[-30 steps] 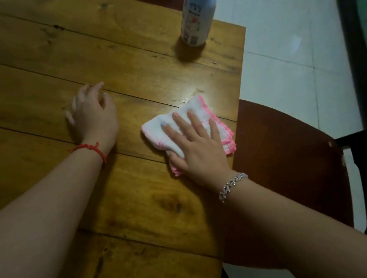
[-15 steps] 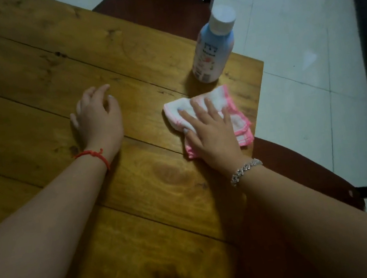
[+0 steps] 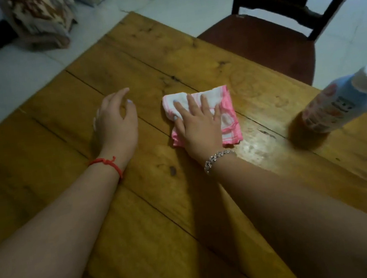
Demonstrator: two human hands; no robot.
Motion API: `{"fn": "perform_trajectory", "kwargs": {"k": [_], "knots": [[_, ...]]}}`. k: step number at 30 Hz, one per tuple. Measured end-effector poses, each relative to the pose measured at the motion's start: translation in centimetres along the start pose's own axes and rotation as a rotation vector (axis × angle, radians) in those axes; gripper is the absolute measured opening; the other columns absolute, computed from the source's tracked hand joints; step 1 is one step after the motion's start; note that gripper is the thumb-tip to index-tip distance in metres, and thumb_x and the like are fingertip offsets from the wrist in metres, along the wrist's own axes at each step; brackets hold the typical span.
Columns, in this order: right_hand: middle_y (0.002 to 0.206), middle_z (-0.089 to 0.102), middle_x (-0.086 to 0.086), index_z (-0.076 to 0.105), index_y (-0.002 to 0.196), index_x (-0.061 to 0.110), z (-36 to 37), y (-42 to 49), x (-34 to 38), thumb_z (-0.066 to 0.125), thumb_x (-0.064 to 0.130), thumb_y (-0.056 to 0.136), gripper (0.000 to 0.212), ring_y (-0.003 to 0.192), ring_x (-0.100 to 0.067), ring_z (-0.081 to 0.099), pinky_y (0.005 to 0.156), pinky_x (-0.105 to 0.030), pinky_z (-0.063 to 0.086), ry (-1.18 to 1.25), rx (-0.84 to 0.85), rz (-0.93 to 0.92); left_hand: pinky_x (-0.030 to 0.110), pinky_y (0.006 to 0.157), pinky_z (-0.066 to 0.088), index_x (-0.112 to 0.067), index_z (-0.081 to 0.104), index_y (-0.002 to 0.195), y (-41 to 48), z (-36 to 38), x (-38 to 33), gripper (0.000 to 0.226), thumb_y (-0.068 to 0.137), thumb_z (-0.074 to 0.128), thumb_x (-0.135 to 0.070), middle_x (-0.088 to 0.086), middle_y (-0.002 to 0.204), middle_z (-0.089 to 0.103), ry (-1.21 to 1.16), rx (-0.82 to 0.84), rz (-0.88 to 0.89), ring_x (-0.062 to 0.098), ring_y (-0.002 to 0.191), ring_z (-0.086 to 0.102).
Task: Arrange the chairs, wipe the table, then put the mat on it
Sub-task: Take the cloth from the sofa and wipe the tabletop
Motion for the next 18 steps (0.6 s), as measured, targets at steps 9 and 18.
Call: {"fn": "perform_trajectory", "kwargs": {"k": [9,18], "knots": [[0.156,0.016,-0.001,0.028,0.142,0.032,3.3,3.9,9.9,0.021,0.039,0.099,0.045,0.144,-0.028,0.004,0.113,-0.052,0.002,-0.028,0.044,-0.197,0.022,0.094,0.031,-0.029,0.048,0.131,1.5,-5.5,6.8,0.035,0.098,0.037,-0.028,-0.002,0.143,0.039,-0.022,-0.065,-0.133,0.015,0.131,0.038],[0.156,0.018,-0.001,0.024,0.144,0.033,6.7,-2.1,19.5,0.022,0.041,0.099,0.045,0.144,-0.026,0.006,0.113,-0.05,0.004,-0.027,0.136,-0.508,0.022,0.091,0.031,-0.022,0.046,0.133,0.1,-10.8,12.0,0.037,0.099,0.031,-0.027,0.004,0.143,0.039,-0.048,-0.176,-0.253,0.018,0.128,0.041]]}}
Point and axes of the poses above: each hand's wrist, its own y-axis towards the middle knuckle, its own z-axis out of the palm, x = y × z, the point moved 6 cm from there along y, towards the middle knuckle
